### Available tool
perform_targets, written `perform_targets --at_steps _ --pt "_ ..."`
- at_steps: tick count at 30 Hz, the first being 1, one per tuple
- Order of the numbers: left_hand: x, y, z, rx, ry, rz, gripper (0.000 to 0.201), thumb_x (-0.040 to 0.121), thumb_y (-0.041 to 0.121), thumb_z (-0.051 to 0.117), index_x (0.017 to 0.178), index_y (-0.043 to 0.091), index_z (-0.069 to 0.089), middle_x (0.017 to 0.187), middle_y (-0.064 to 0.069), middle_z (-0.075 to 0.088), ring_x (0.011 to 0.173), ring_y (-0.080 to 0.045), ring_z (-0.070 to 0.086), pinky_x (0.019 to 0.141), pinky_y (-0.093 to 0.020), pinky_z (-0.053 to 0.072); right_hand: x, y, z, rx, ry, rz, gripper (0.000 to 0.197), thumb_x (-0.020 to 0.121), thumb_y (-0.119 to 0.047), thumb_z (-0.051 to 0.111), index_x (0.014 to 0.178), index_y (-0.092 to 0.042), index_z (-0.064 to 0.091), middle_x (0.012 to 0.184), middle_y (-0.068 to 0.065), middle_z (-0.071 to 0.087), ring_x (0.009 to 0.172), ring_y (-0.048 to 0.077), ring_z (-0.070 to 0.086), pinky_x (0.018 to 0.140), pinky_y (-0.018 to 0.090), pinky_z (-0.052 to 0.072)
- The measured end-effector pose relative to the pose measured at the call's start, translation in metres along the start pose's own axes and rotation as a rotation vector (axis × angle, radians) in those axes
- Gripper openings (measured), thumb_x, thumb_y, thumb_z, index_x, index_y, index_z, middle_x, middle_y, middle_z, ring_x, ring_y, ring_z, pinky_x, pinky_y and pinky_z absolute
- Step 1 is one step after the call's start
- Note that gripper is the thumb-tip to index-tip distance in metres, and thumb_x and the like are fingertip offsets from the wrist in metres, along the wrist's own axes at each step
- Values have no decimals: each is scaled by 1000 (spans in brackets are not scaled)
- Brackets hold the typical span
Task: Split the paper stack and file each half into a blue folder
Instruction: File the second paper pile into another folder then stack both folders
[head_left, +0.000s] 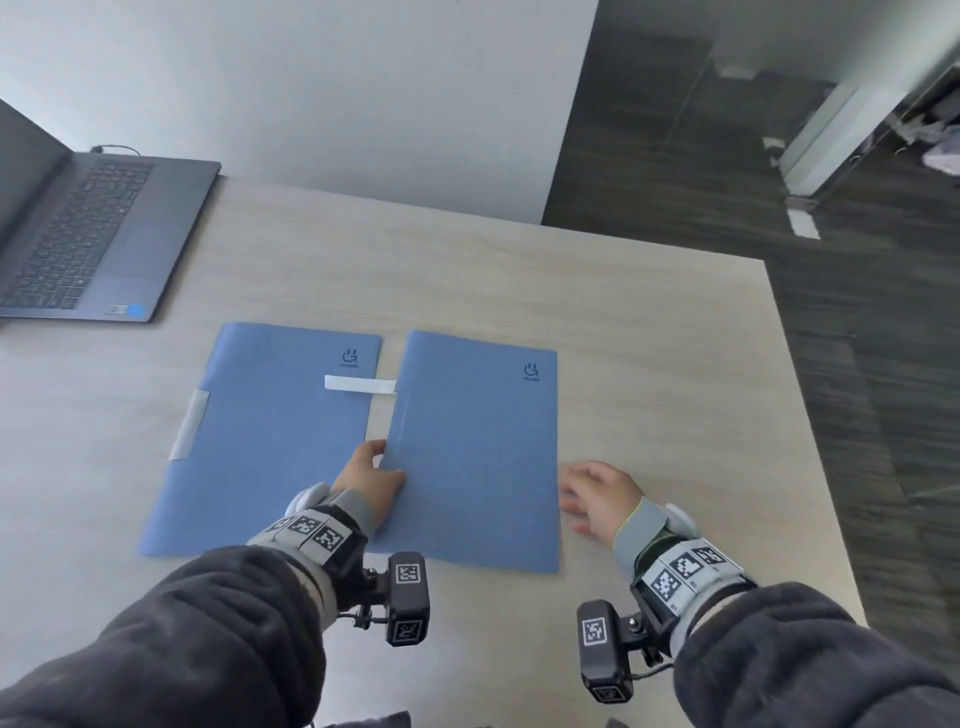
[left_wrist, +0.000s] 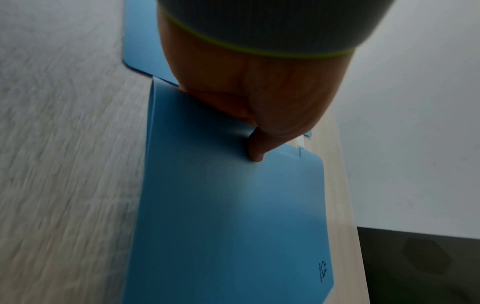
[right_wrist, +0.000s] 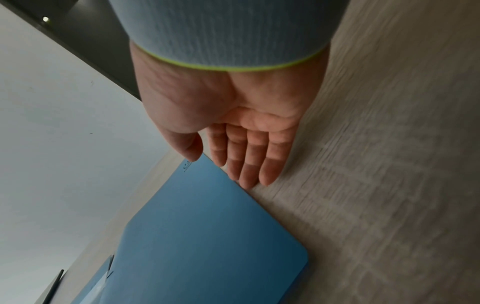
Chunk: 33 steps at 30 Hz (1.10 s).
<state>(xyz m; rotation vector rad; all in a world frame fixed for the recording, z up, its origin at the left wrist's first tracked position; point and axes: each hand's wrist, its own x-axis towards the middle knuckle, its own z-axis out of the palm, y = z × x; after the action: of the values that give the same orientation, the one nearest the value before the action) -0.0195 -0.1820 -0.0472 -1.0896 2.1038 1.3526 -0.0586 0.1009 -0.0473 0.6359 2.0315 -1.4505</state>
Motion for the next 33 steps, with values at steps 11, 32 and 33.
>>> perform_targets --at_steps 11,32,33 --pt "-14 -21 11 -328 -153 -48 46 82 6 62 114 39 58 97 -15 75 87 -37 72 86 -55 57 -23 1 -3 295 -148 58 22 90 -15 55 108 -17 68 94 9 73 81 30 67 75 44 54" --pt "-32 16 -12 752 12 343 63 71 75 42 130 54 42 137 20 52 130 -27 39 100 -39 35 -44 24 -42 238 -108 -113 30 89 7 52 99 -14 71 99 10 76 86 29 71 83 45 55" --pt "-34 15 -11 728 10 355 61 71 74 44 128 53 45 132 18 55 127 -26 44 100 -39 36 -44 24 -42 236 -113 -113 30 89 7 52 99 -13 71 99 11 76 86 30 71 83 46 55"
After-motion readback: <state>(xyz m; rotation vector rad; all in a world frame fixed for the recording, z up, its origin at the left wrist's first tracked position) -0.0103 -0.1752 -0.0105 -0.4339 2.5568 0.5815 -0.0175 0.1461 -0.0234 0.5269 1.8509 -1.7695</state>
